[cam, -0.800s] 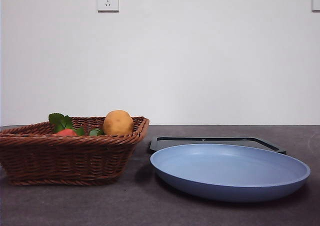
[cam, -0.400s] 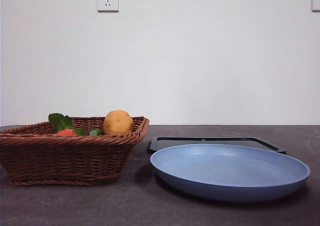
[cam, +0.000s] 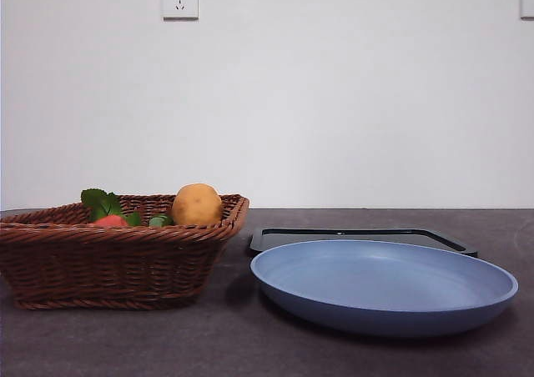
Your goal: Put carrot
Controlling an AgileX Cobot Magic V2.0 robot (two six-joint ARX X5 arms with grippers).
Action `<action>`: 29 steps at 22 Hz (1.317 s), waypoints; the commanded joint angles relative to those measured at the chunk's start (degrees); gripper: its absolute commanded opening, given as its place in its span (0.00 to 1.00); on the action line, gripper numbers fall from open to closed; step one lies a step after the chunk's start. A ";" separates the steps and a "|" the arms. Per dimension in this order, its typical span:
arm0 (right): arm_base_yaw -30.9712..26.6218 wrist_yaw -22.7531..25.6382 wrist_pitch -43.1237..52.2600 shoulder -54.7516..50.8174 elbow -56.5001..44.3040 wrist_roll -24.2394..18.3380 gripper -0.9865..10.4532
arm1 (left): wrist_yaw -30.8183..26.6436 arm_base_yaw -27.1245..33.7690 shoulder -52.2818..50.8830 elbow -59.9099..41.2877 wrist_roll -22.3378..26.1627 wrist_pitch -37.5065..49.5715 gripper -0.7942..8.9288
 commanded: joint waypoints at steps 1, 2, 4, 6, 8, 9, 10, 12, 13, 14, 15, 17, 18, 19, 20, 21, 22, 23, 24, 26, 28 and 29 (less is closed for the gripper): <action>0.09 -2.95 -2.58 4.76 3.48 -4.17 0.09 | 1.40 -0.72 5.09 4.68 5.27 -3.45 0.09; 0.09 -3.85 -3.93 6.43 4.50 -4.81 0.09 | 1.79 -1.03 6.64 6.19 6.19 -5.09 0.09; 0.09 -6.97 -7.78 11.76 7.02 -7.58 0.09 | 2.14 -2.25 10.73 10.34 8.37 -10.21 0.09; 0.09 -14.23 -10.67 18.16 8.57 -12.35 0.09 | 2.21 -4.00 14.43 13.84 9.99 -13.73 0.09; 0.09 -19.67 -11.50 23.76 8.63 -14.47 0.10 | 2.27 -5.33 16.13 14.91 10.10 -13.33 0.09; 0.09 -20.17 -11.56 26.53 8.63 -14.58 0.11 | 2.27 -5.86 16.46 14.91 10.21 -13.03 0.09; 0.11 -20.13 -11.52 28.63 8.63 -14.58 0.15 | 2.29 -6.27 16.57 14.91 10.34 -13.00 0.11; 0.09 -19.93 -11.15 32.81 8.63 -14.58 0.24 | 2.10 -7.02 16.59 14.91 10.32 -12.83 0.24; 0.09 -19.65 -10.95 34.86 8.63 -14.58 0.29 | 2.10 -7.02 16.59 14.91 10.27 -12.76 0.32; 0.09 -19.45 -10.80 36.37 8.63 -14.58 0.31 | 2.14 -7.02 16.59 14.91 10.27 -12.79 0.35; 0.11 -19.47 -10.23 38.32 8.63 -14.56 0.31 | 2.16 -7.02 16.59 14.91 9.84 -12.76 0.35; 0.13 -19.47 -8.28 42.05 8.63 -14.12 0.31 | 2.19 -7.02 16.59 14.91 8.94 -12.61 0.35; 0.15 -19.47 -7.23 43.74 8.63 -14.12 0.31 | 2.08 -7.02 16.59 14.91 8.94 -12.57 0.35; 0.15 -19.37 -6.01 45.90 8.63 -13.77 0.31 | 2.12 -7.02 16.59 14.91 8.94 -12.57 0.35; 0.17 -18.78 -4.98 47.91 8.63 -13.51 0.31 | 2.10 -7.02 16.59 14.91 8.94 -12.59 0.35; 0.33 -18.03 -4.17 49.88 8.63 -13.00 0.31 | 2.12 -7.02 16.59 14.91 8.94 -12.57 0.35; 0.61 -18.14 -3.43 51.84 8.63 -13.00 0.31 | 2.10 -7.02 16.59 14.91 8.94 -12.59 0.35; 0.98 -18.25 -3.02 53.59 8.63 -12.50 0.31 | 2.10 -7.02 16.59 14.91 8.96 -12.59 0.35; 1.40 -18.23 -2.54 55.28 8.63 -12.44 0.31 | 2.10 -7.02 16.59 14.91 8.96 -12.59 0.35; 2.16 -18.23 -1.05 57.96 8.63 -11.98 0.28 | 2.10 -7.02 16.59 14.91 8.96 -12.59 0.35; 2.49 -18.47 0.70 60.00 8.63 -10.99 0.23 | 2.10 -7.02 16.59 14.91 8.98 -12.59 0.35; 2.51 -18.47 1.07 60.65 8.63 -10.60 0.20 | 2.08 -7.02 16.59 14.91 8.98 -12.59 0.35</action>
